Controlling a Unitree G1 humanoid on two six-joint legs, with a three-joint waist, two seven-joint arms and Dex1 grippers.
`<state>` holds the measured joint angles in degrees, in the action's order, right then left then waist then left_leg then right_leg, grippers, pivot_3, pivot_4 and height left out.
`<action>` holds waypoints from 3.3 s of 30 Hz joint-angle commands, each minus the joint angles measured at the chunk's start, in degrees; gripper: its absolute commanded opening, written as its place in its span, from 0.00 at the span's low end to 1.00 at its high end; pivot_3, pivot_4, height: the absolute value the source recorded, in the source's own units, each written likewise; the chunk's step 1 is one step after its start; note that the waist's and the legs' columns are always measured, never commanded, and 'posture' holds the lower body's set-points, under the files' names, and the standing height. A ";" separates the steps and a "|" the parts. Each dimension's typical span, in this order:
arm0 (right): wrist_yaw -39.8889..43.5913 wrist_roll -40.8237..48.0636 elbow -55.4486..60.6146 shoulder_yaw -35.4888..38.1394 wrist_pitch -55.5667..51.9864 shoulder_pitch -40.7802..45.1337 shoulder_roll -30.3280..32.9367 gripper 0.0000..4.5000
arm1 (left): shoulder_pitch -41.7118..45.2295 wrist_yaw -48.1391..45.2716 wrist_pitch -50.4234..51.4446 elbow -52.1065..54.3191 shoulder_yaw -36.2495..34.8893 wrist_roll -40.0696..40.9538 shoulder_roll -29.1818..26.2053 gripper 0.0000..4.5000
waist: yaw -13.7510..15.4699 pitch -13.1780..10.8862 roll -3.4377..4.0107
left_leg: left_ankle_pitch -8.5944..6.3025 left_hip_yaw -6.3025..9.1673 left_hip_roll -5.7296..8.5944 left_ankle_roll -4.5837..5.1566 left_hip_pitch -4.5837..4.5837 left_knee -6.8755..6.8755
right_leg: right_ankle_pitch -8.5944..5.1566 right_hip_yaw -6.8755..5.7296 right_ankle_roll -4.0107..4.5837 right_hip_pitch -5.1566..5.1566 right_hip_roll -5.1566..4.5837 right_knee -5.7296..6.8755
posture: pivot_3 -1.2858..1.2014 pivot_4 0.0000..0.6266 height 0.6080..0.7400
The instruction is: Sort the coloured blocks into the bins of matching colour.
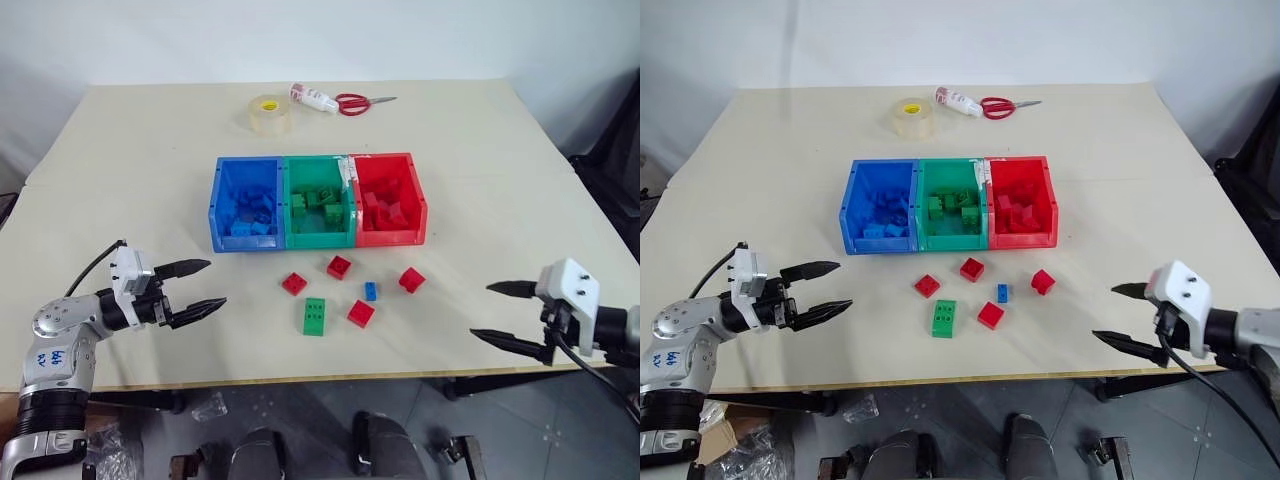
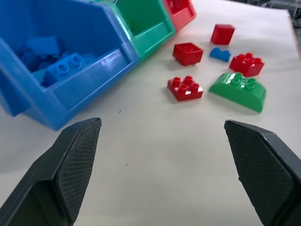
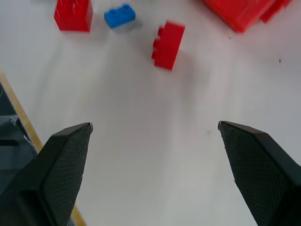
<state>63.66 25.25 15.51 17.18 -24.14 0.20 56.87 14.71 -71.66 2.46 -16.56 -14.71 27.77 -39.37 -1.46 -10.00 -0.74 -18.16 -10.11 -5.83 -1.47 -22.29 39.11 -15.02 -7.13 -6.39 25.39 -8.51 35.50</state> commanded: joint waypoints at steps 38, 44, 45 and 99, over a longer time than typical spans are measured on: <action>-15.15 -16.50 -39.08 -20.04 12.54 50.99 -24.79 0.21 | -3.26 0.93 -2.20 5.80 -1.18 2.81 2.79 1.00 | -0.52 0.00 0.01 | 0.01 -0.07 -0.03 -0.01 -0.07 0.00 | 0.00 -0.03 0.00 0.06 0.02 0.19 | 0.52 0.24 1.00; -18.24 -21.44 -56.90 -21.45 22.38 60.04 -29.36 0.72 | -2.02 0.58 -3.21 4.78 -0.31 2.50 3.44 1.00 | -0.64 -0.01 0.03 | 0.01 -0.09 -0.02 -0.02 -0.11 -0.04 | 0.00 -0.05 -0.01 0.08 0.02 0.16 | 0.52 0.24 1.00; -17.98 -21.60 -57.73 -21.29 23.23 60.45 -29.61 0.79 | -1.92 0.58 -3.29 4.70 -0.29 2.52 3.45 1.00 | -0.65 -0.02 0.03 | 0.01 -0.09 -0.02 -0.02 -0.11 -0.04 | 0.00 -0.05 -0.01 0.08 0.02 0.16 | 0.52 0.24 1.00; 1.90 -16.24 -8.87 -38.56 2.75 29.71 -19.76 0.48 | -7.30 0.85 -4.89 8.19 -1.80 3.82 4.39 1.00 | -0.14 0.02 -0.04 | -0.03 0.00 -0.04 -0.01 -0.09 0.04 | -0.01 -0.11 0.01 0.04 0.01 0.19 | 0.52 0.24 1.00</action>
<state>65.34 8.93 6.11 -22.17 -22.32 29.10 37.51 7.92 -71.00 -2.00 -9.95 -15.13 30.06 -34.92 -1.60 -9.98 -0.78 -18.18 -10.12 -5.87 -1.48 -22.38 39.16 -15.03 -7.22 -6.38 25.43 -8.50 35.70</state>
